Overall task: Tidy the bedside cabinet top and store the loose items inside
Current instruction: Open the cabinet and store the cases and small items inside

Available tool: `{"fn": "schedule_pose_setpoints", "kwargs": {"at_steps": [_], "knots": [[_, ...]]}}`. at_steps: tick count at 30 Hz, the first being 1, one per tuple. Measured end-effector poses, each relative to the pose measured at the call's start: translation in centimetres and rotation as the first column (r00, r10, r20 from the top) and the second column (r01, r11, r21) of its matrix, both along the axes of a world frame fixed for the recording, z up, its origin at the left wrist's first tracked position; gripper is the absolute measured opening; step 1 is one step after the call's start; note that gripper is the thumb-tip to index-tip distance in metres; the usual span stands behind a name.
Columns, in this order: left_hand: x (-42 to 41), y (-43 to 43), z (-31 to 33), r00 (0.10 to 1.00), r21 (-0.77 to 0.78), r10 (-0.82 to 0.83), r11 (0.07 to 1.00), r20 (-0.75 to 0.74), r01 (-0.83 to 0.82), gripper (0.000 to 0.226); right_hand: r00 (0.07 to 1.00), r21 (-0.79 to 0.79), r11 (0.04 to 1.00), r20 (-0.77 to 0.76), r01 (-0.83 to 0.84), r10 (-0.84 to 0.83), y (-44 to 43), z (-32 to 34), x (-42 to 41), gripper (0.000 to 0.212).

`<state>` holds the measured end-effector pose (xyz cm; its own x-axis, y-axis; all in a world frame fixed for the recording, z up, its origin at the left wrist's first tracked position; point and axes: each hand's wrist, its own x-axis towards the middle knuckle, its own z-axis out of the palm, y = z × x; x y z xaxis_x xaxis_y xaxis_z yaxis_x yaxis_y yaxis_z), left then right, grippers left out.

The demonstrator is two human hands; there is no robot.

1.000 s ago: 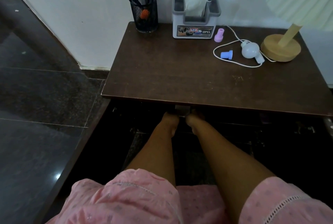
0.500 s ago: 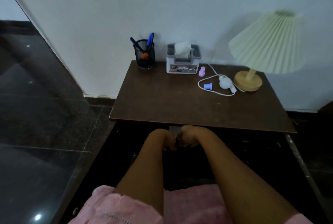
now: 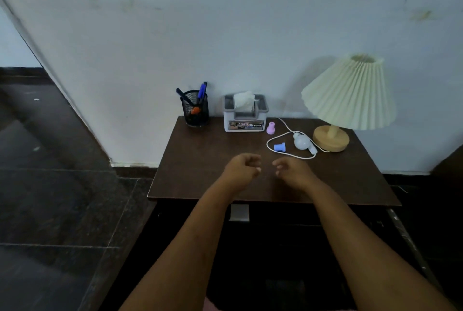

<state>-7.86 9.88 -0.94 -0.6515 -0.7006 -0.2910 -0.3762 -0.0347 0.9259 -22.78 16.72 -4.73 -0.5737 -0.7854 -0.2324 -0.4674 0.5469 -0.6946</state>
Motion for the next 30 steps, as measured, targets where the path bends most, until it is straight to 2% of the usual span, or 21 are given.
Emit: {"fn": "schedule_pose_setpoints", "kwargs": {"at_steps": [3,7,11,15,18,21,23,26,28,30], "knots": [[-1.4,0.0,-1.3,0.999,0.044,0.047,0.998,-0.011,-0.046,0.039,0.986,-0.028,0.999,-0.163,0.041,-0.045,-1.2,-0.7,-1.3,0.040],[-3.1,-0.3,-2.2,0.987,0.223,0.149,0.966,-0.064,-0.132,0.035,0.957,-0.119,0.991,-0.274,0.066,-0.096,-3.0,-2.0,-1.6,0.048],[-3.4,-0.9,-3.5,0.987,0.318,0.158,0.937,-0.029,-0.141,0.030,0.905,-0.029,0.999,-0.422,0.045,-0.053,-4.3,-3.3,-2.1,0.055],[-3.3,-1.8,-4.0,0.973,0.381,0.232,0.901,-0.016,-0.209,0.023,0.859,-0.032,0.994,-0.499,0.109,-0.110,-5.1,-4.4,-2.6,0.039],[-3.2,-2.1,-4.2,0.958,0.431,0.285,0.867,-0.020,-0.249,0.019,0.863,-0.116,0.980,-0.465,0.161,-0.197,-5.5,-4.3,-2.6,0.029],[-3.3,-2.0,-4.1,0.951,0.444,0.309,0.856,-0.028,-0.265,0.025,0.863,-0.203,0.958,-0.425,0.205,-0.274,-5.9,-3.5,-2.3,0.025],[-3.2,-2.0,-3.8,0.941,0.433,0.332,0.860,-0.073,-0.270,0.028,0.904,-0.291,0.936,-0.316,0.198,-0.289,-6.3,-2.5,-1.9,0.020],[-2.8,-2.3,-3.2,0.906,0.359,0.380,0.885,-0.186,-0.298,0.038,0.991,-0.373,0.923,-0.046,0.096,-0.122,-6.6,-1.1,-0.5,0.022],[-2.4,-2.6,-3.0,0.893,0.278,0.393,0.903,-0.221,-0.328,0.046,1.000,-0.373,0.927,-0.011,-0.029,0.026,-6.5,-0.6,0.8,0.024],[-2.0,-2.8,-3.0,0.878,0.236,0.417,0.901,-0.235,-0.364,0.041,0.996,-0.365,0.927,-0.022,-0.092,0.090,-6.5,-0.3,1.9,0.027]]}}
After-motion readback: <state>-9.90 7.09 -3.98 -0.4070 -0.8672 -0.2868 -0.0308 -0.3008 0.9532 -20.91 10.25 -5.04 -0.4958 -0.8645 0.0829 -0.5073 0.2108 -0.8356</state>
